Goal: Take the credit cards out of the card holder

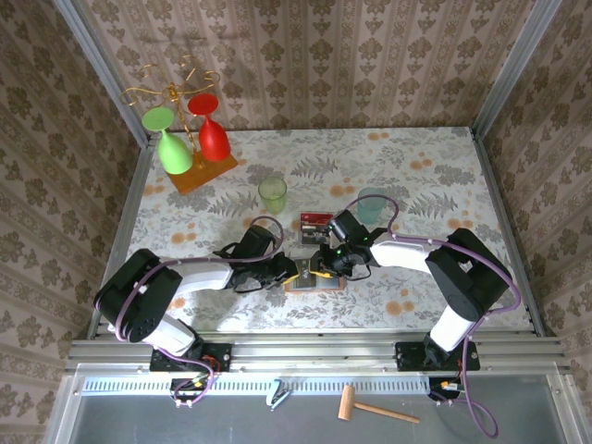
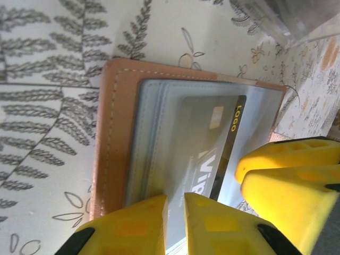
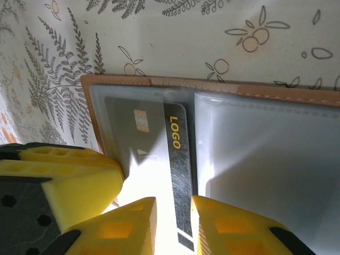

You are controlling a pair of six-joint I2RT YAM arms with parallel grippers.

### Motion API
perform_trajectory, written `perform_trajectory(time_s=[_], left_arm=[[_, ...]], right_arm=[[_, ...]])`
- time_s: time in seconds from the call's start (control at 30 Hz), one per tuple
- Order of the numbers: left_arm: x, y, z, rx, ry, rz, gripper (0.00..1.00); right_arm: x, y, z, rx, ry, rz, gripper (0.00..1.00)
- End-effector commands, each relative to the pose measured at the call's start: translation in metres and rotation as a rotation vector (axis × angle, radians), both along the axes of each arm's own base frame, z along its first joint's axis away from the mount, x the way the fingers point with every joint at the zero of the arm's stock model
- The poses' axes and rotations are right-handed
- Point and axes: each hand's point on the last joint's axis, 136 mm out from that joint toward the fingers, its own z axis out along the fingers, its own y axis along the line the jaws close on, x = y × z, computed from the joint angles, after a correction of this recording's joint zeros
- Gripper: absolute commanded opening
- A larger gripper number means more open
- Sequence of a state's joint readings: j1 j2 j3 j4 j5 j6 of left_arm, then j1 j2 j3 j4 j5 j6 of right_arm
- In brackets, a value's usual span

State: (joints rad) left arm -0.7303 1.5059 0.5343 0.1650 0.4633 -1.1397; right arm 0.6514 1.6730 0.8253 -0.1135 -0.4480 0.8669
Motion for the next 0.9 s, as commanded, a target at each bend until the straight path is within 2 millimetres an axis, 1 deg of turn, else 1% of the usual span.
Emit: perform_trajectory(time_s=[0.0, 0.53, 0.67, 0.87], left_arm=[[-0.0027, 0.0087, -0.0119, 0.040, 0.010, 0.004, 0.17], [-0.0054, 0.0106, -0.0175, 0.054, 0.031, 0.001, 0.16], [-0.0057, 0.0107, -0.0182, 0.059, 0.033, -0.002, 0.13], [-0.0078, 0.0120, -0.0197, 0.066, 0.040, -0.003, 0.12]], right_arm=[[-0.0010, -0.0029, -0.0110, -0.007, 0.017, -0.011, 0.23], [-0.0007, -0.0005, -0.0148, 0.013, 0.029, -0.011, 0.22], [-0.0006, 0.0006, -0.0154, 0.023, 0.032, -0.010, 0.22], [-0.0011, -0.0015, -0.0170, 0.021, 0.032, -0.014, 0.22]])
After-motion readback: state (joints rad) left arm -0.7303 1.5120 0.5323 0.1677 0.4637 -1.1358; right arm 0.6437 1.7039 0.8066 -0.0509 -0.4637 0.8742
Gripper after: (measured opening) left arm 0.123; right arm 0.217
